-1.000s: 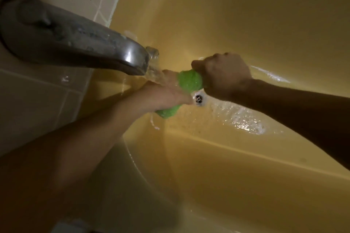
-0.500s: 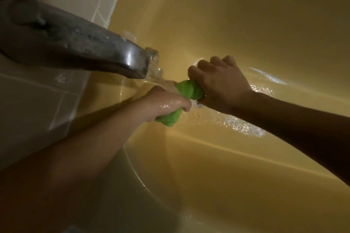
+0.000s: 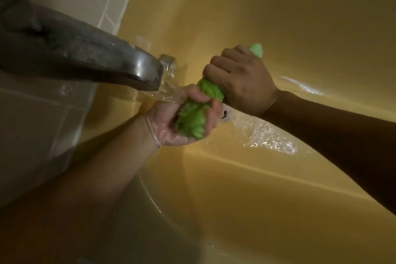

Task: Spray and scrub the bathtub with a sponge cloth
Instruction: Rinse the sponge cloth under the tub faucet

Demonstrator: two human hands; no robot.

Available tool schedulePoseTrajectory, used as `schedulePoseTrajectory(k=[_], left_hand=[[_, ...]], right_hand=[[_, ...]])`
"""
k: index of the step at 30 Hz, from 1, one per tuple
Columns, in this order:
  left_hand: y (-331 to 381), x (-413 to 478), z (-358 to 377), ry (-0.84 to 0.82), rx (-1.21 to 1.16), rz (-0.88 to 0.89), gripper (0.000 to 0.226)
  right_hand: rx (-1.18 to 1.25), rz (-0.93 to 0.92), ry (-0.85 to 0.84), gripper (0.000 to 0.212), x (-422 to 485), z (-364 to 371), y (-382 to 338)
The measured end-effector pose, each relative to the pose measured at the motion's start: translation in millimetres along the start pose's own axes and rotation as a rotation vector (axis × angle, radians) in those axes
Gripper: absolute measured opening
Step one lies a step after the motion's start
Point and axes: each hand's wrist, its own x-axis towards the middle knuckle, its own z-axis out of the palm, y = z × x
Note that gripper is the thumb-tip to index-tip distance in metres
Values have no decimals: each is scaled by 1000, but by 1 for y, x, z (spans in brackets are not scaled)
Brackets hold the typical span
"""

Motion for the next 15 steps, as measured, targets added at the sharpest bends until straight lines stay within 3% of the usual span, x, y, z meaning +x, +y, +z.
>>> schedulePoseTrajectory(k=[2, 3, 7, 8, 10, 12, 15], left_hand=[[3, 2, -1, 86, 81, -57, 16], [3, 4, 1, 193, 233, -39, 14], [-8, 23, 7, 941, 1358, 84, 29], [-9, 27, -4, 1032, 1582, 170, 27], [-12, 28, -26, 1028, 1730, 293, 14], [-15, 23, -42, 1006, 1881, 354, 20], [-17, 20, -41, 959, 2317, 535, 31]], right_hand=[[-37, -43, -83, 21, 1, 2, 5], [-39, -49, -165, 21, 2, 3, 6], [-8, 165, -669, 22, 6, -6, -16], [10, 258, -745, 21, 6, -8, -24], [46, 398, -838, 26, 5, -8, -37], [116, 542, -888, 24, 0, -3, -45], [338, 747, -1006, 4, -3, 2, -46]])
